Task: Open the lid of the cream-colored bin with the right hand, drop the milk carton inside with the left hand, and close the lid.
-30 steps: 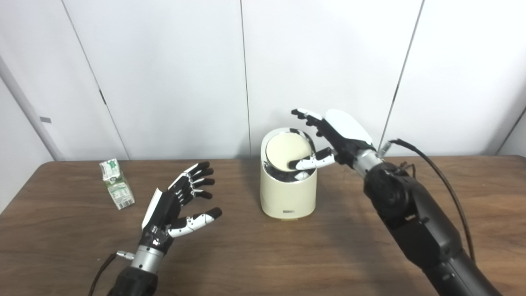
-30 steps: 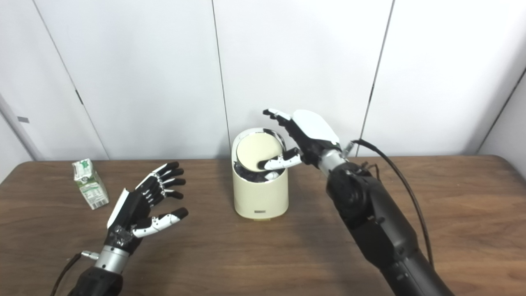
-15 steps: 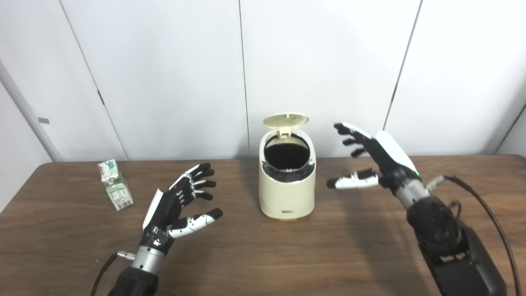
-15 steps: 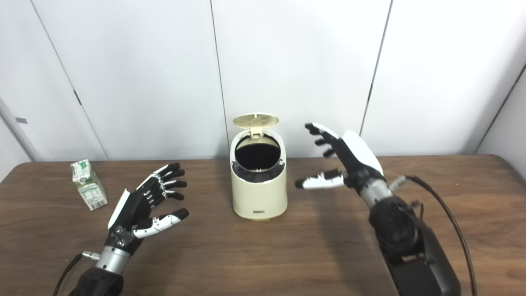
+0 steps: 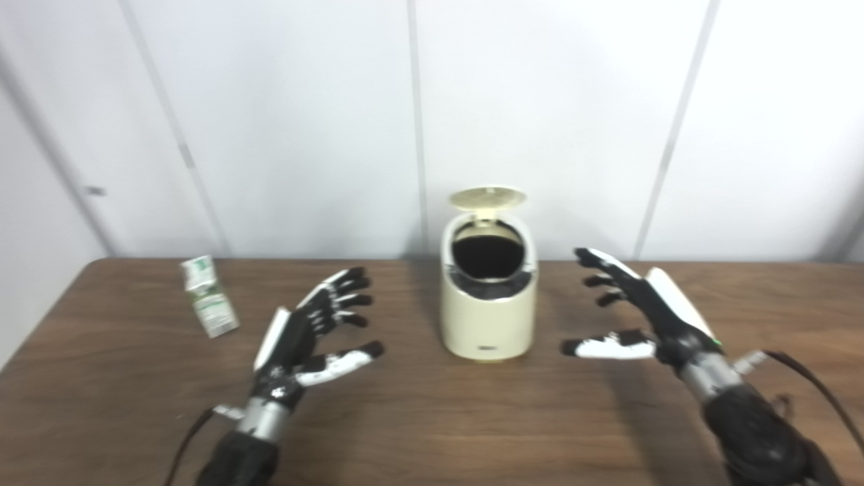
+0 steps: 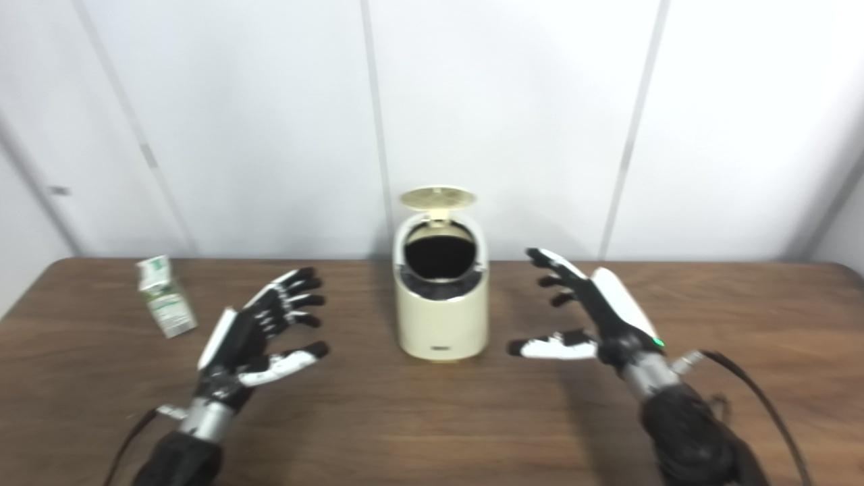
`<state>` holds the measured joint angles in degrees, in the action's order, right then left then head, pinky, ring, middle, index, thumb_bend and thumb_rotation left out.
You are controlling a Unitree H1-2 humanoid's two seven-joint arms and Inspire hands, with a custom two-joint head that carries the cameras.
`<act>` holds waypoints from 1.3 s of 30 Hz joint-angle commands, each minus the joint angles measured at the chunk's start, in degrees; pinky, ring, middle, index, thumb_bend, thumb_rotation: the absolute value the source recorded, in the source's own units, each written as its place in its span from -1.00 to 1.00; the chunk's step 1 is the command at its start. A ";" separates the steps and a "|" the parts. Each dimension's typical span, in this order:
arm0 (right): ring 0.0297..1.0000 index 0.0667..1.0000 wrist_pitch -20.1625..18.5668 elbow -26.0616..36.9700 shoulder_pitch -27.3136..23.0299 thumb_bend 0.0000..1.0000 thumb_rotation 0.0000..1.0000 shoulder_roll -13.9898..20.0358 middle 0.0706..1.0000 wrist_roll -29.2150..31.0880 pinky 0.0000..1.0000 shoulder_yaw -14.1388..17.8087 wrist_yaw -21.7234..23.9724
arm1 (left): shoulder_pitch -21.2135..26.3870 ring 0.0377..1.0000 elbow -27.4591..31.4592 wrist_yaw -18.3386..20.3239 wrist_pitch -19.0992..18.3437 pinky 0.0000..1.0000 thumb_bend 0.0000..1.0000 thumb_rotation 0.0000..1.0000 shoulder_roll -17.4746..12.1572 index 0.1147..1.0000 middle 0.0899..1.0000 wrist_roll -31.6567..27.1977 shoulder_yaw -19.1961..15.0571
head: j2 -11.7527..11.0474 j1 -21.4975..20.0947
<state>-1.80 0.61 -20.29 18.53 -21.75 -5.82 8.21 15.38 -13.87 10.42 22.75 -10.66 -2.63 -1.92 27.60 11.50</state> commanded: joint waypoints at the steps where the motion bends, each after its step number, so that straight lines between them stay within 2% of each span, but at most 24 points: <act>1: 0.63 0.80 3.03 0.33 -0.70 0.49 -0.55 1.54 0.77 1.30 0.34 1.27 -0.92 | 1.31 0.46 2.21 -1.06 0.76 0.24 0.46 -0.73 0.67 0.71 0.62 0.94 0.45 | -0.61 1.70; 6: 0.63 0.81 4.35 -0.32 0.01 0.48 -0.71 2.40 0.78 2.05 0.28 1.66 -0.61 | 1.30 0.49 2.49 -2.18 0.07 0.30 0.51 -0.69 1.73 0.71 0.62 2.52 0.91 | -2.36 6.13; 8: 0.64 0.82 4.18 -0.21 0.19 0.48 -0.77 2.68 0.79 2.12 0.33 1.68 -0.48 | 1.19 0.49 2.67 -2.98 0.05 0.29 0.53 -0.73 1.80 0.70 0.62 3.94 0.86 | -2.65 6.79; 14: 0.62 0.82 1.23 1.41 0.14 0.49 -0.91 2.90 0.78 2.07 0.37 1.90 0.33 | 1.05 0.49 4.41 -4.71 -0.35 0.23 0.50 -0.77 -0.39 0.71 0.63 5.23 -1.33 | -3.02 7.71; 17: 0.62 0.82 1.49 1.37 0.18 0.50 -0.87 3.03 0.79 2.41 0.35 1.89 0.54 | 1.38 0.47 5.73 -5.66 -0.19 0.19 0.50 -0.80 -2.18 0.70 0.61 5.70 -3.34 | -3.22 8.22; 20: 0.62 0.81 1.12 1.81 0.17 0.50 -0.89 3.14 0.79 2.51 0.33 1.80 1.04 | 1.53 0.45 8.33 -6.22 -2.27 0.18 0.50 -0.80 -4.37 0.69 0.60 6.86 -4.92 | -3.27 8.41; 22: 0.62 0.81 0.49 2.18 0.09 0.50 -0.90 3.02 0.79 2.57 0.31 1.81 1.29 | 1.91 0.37 9.93 -6.50 -3.60 0.15 0.52 -0.82 -6.06 0.67 0.55 7.16 -6.10 | -3.28 8.53; 25: 0.61 0.80 0.14 2.34 -0.11 0.51 -0.89 2.81 0.78 2.28 0.28 1.73 1.28 | 3.08 0.16 11.70 -6.49 -4.94 -0.05 0.57 -0.91 -9.28 0.59 0.40 7.68 -7.69 | -3.59 8.82; 26: 0.60 0.80 0.04 2.34 -0.20 0.51 -0.87 2.76 0.78 2.22 0.27 1.69 1.30 | 3.51 0.15 11.98 -6.13 -5.07 -0.07 0.57 -0.92 -10.50 0.58 0.39 7.71 -8.03 | -3.59 8.86; 29: 0.60 0.80 -0.64 2.44 -0.42 0.51 -0.92 2.55 0.78 2.26 0.26 1.66 1.40 | 5.10 0.21 11.19 -4.30 -3.66 -0.05 0.53 -0.98 -14.37 0.57 0.39 5.55 -8.89 | -3.77 8.97; 35: 0.58 0.79 -0.70 2.39 -0.83 0.51 -0.96 2.49 0.76 2.02 0.25 1.57 1.24 | 7.00 0.43 10.87 -2.18 -6.45 0.19 0.58 -1.00 -19.52 0.57 0.48 2.18 -10.43 | -4.00 9.03; 39: 0.58 0.78 -1.22 2.93 -0.94 0.52 -0.93 2.71 0.77 1.85 0.25 1.44 1.46 | 8.26 0.38 8.70 -2.33 -6.38 0.06 0.65 -1.00 -21.94 0.56 0.49 2.43 -11.46 | -4.17 8.99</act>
<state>-3.71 1.58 -18.78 20.38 -19.91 -4.96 9.91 20.80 -5.27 8.26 15.96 -29.92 0.21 -12.29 23.38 20.48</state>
